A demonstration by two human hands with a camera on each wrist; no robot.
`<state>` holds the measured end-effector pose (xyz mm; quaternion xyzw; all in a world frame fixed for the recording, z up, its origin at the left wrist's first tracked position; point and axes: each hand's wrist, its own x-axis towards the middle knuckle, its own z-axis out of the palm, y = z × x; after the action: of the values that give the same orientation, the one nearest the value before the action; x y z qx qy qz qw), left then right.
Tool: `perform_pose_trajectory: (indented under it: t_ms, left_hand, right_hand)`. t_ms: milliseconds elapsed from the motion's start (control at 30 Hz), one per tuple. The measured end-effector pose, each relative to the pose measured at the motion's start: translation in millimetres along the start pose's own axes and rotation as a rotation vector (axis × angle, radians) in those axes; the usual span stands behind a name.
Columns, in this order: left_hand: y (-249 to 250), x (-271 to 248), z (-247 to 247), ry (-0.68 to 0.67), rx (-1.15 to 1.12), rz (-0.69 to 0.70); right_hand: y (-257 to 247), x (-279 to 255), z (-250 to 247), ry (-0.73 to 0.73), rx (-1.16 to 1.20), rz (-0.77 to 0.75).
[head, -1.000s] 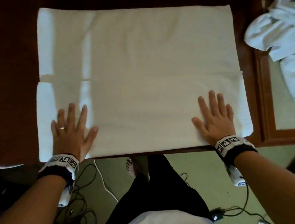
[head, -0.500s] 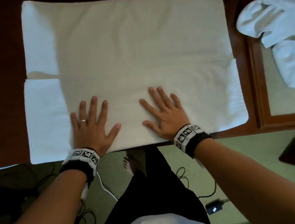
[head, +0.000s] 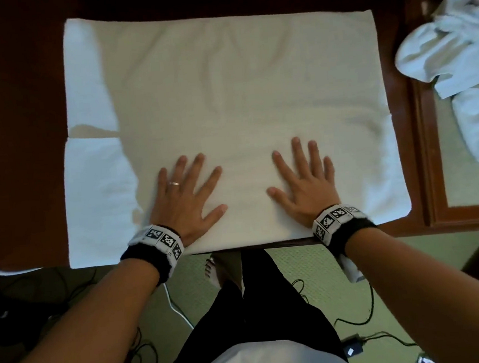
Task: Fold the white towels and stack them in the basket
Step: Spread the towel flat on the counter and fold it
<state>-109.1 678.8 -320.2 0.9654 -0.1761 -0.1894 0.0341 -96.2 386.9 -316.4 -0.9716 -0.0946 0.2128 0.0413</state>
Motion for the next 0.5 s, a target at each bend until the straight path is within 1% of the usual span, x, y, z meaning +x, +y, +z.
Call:
perform_pose_trajectory:
  t_ms: [33,67,100,200,267,300,367,400,467,500]
  left_hand:
    - [-11.5,2.1,0.1,-0.02,0.033,0.023]
    - [-27.7,3.1,-0.7,-0.024,0.052,-0.003]
    - [-48.6,1.7,-1.0,-0.021,0.053,-0.07]
    - [-117.7,-16.1,-5.1,-0.024,0.013,-0.374]
    - [-139.9,-25.8,-10.8,-0.043,0.0,-0.489]
    - [-137.8,-26.5,-13.4,-0.021,-0.006,-0.515]
    - [-113.7,-24.6,-17.1,0.064,-0.056,-0.534]
    - [-97.0,-24.7,-15.4,0.092,-0.097,-0.506]
    - [-64.5,-35.6,-1.4,0.081,-0.106,-0.382]
    - [-52.7,-45.2,9.5,0.052,-0.088,-0.332]
  right_hand:
    - [-1.4,0.6,1.8,-0.002,0.016,0.02]
    - [-0.2,2.2,2.2,0.004,0.023,0.032]
    - [1.4,3.4,1.5,0.009,0.014,0.029]
    - [3.5,5.2,1.0,0.03,-0.013,0.008]
    - [2.9,7.6,0.4,0.027,-0.012,0.017]
    - [1.8,9.2,-1.4,0.018,-0.007,0.024]
    - [-2.2,11.3,-7.2,-0.002,0.007,0.038]
    - [-3.8,10.1,-8.9,-0.001,0.009,0.036]
    - [1.1,-1.1,-6.3,0.022,-0.016,0.022]
    - [11.6,-10.8,-1.5,0.036,-0.021,0.047]
